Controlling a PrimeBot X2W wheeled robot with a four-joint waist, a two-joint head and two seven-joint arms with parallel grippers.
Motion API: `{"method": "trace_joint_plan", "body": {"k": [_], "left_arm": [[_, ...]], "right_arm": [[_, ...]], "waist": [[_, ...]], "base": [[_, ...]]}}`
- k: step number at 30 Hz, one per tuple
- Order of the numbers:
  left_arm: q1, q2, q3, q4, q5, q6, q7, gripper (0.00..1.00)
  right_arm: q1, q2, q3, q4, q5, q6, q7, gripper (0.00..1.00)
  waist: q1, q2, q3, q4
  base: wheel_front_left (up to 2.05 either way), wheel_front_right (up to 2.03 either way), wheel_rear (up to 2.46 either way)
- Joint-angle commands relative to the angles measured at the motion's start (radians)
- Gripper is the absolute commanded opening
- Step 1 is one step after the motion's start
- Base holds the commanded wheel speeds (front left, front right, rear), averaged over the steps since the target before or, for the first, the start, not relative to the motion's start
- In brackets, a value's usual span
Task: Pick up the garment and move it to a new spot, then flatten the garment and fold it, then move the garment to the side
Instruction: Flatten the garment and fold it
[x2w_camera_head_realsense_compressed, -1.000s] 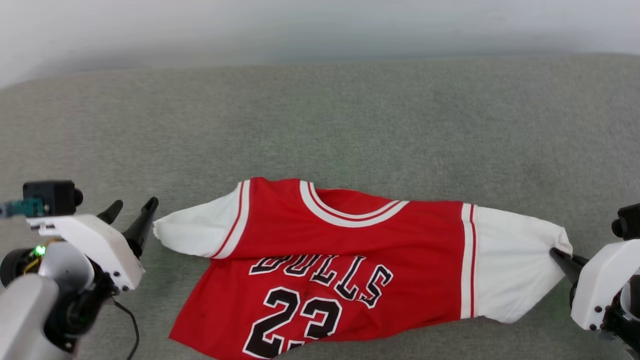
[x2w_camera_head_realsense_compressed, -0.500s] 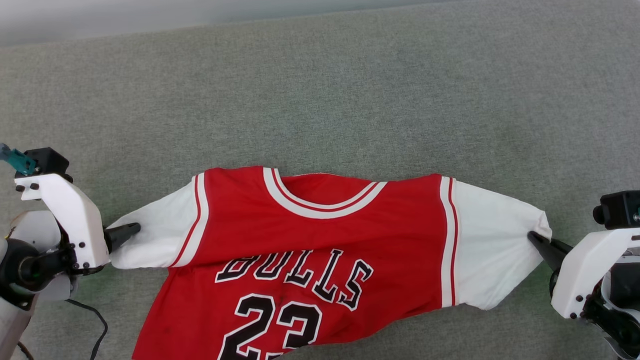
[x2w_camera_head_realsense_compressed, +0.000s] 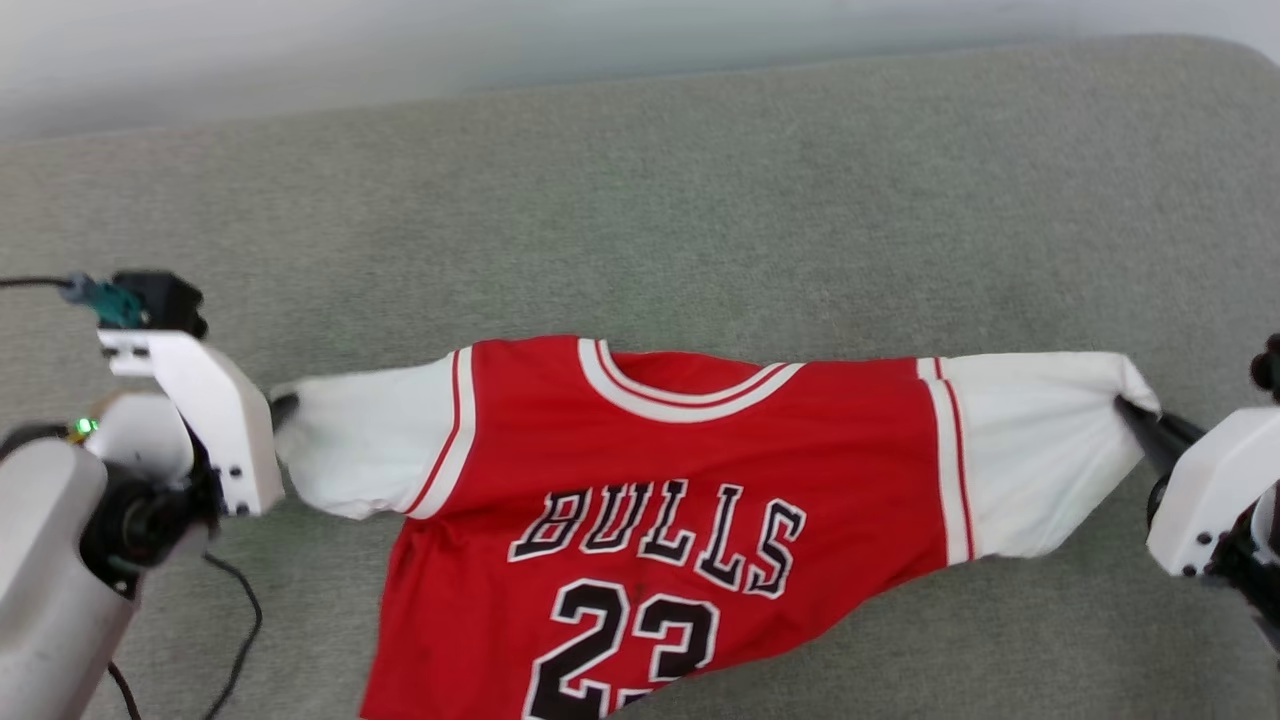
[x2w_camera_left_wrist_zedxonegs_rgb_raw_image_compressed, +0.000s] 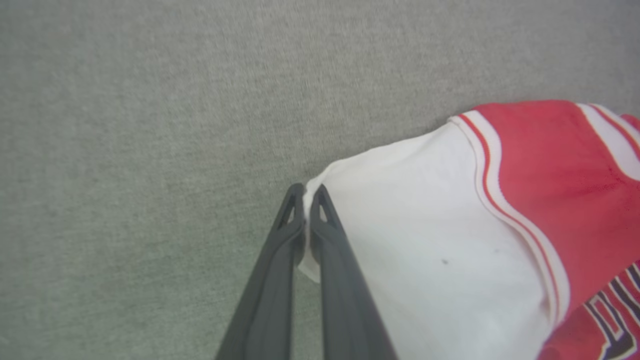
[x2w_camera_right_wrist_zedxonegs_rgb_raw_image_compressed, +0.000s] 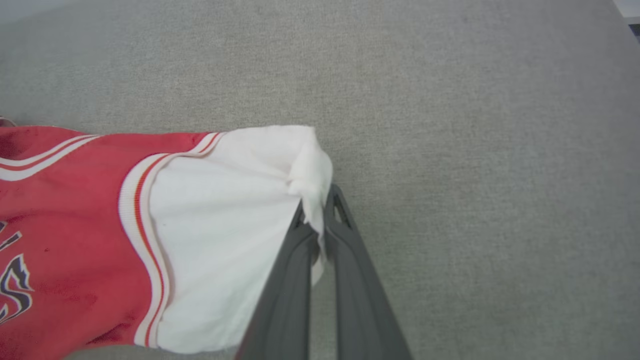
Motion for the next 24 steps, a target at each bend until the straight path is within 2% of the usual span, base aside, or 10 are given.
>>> {"method": "trace_joint_plan", "body": {"k": [1,6,8,11,16,24], "left_arm": [[-0.024,0.002,0.007,-0.002,0.01,0.0,-0.018,0.0],[-0.129,-0.02,0.015,0.017,0.097,0.045,-0.105,0.0],[-0.175,-0.036,0.011,0.033,0.134,0.063,-0.139,0.0],[-0.245,-0.064,0.001,0.06,0.181,0.075,-0.185,0.0],[-0.377,-0.108,-0.007,0.133,0.241,0.057,-0.275,0.0],[-0.632,-0.147,0.014,0.256,0.327,0.04,-0.448,0.0]], "right_arm": [[-0.026,-0.008,-0.003,0.006,-0.005,0.0,-0.011,0.0],[-0.113,-0.053,0.002,0.058,-0.032,-0.001,-0.053,0.0],[-0.162,-0.05,0.009,0.087,-0.029,-0.001,-0.07,0.0],[-0.247,-0.071,0.029,0.136,-0.048,-0.001,-0.099,0.0],[-0.423,-0.105,0.076,0.23,-0.067,-0.001,-0.159,0.0],[-0.753,-0.128,0.128,0.383,-0.114,-0.001,-0.307,0.0]], "waist": [[-0.0001,-0.0001,-0.026,0.021],[-0.0001,-0.0001,-0.075,0.048],[-0.0001,-0.0001,-0.091,0.053],[-0.0001,-0.0001,-0.104,0.058],[-0.0001,-0.0001,-0.1,0.059],[-0.0001,-0.0001,-0.005,0.048]], "base": [[0.0,0.0,0.0],[0.0,0.0,0.0],[0.0,0.0,0.0],[0.0,0.0,0.0],[0.0,0.0,0.0],[0.0,0.0,0.0]]}}
